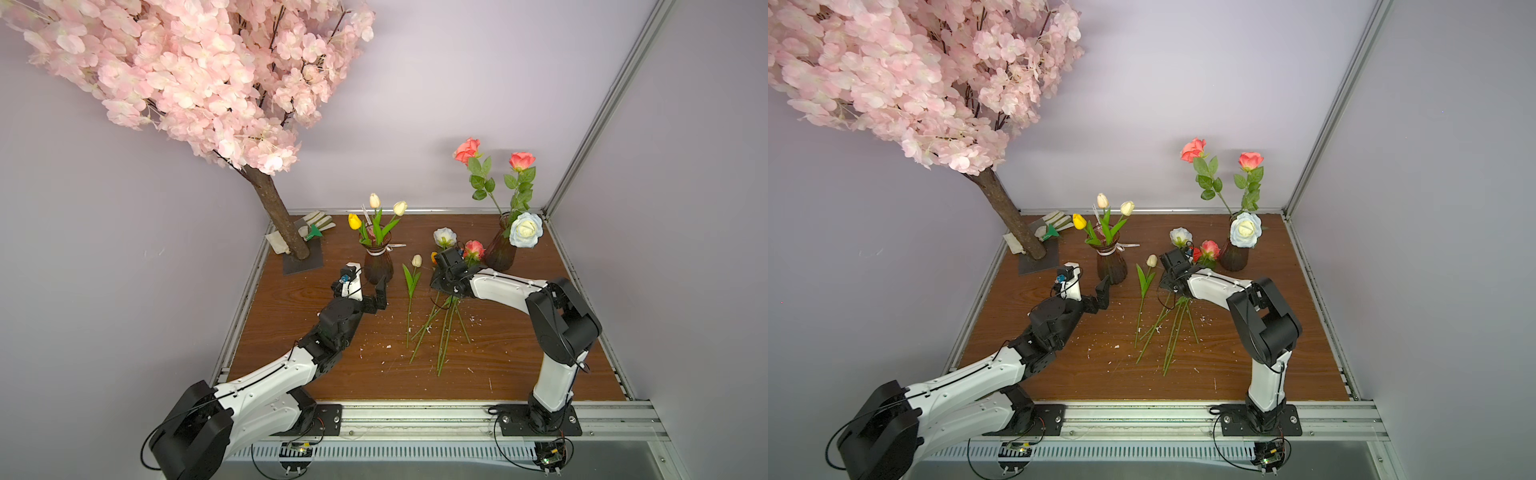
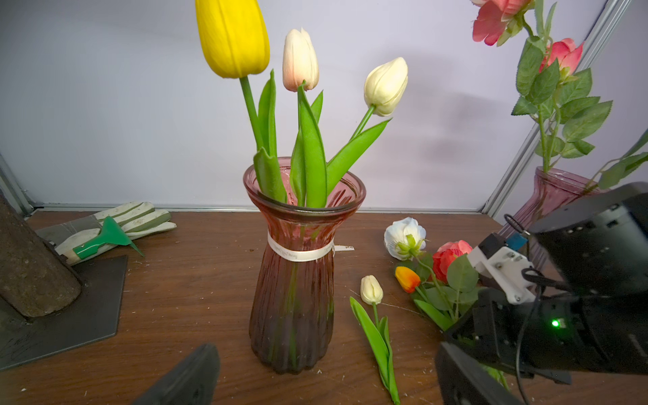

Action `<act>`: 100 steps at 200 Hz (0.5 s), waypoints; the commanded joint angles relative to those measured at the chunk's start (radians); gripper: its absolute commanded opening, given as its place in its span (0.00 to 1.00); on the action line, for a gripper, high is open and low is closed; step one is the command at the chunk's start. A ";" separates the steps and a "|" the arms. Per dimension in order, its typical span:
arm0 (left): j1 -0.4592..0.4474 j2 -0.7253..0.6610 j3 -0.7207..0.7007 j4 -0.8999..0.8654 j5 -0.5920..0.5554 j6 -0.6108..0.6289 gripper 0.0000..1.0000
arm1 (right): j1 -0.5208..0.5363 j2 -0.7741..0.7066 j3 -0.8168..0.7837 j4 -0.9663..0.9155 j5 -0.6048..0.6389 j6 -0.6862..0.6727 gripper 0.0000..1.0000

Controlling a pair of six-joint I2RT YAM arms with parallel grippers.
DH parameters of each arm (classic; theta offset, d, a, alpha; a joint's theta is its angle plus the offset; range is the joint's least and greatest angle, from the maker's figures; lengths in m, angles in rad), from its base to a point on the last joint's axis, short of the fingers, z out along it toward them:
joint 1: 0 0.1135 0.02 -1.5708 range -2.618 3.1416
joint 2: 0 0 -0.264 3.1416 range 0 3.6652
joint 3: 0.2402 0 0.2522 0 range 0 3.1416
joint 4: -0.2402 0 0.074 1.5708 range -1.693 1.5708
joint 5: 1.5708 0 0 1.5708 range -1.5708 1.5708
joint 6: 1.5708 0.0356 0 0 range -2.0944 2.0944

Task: Arrange the flowers in different vases according to their variety
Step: Pick up the flower at the center of the board.

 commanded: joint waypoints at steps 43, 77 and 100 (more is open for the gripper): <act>-0.008 -0.001 0.005 0.023 -0.013 0.015 0.99 | -0.002 -0.300 -0.125 0.313 -0.116 -0.204 0.00; -0.008 -0.001 0.001 0.029 -0.012 0.014 0.99 | -0.019 -0.458 -0.194 0.474 -0.147 -0.320 0.00; -0.008 -0.001 0.000 0.033 -0.010 0.013 0.99 | -0.041 -0.534 -0.184 0.505 -0.140 -0.394 0.00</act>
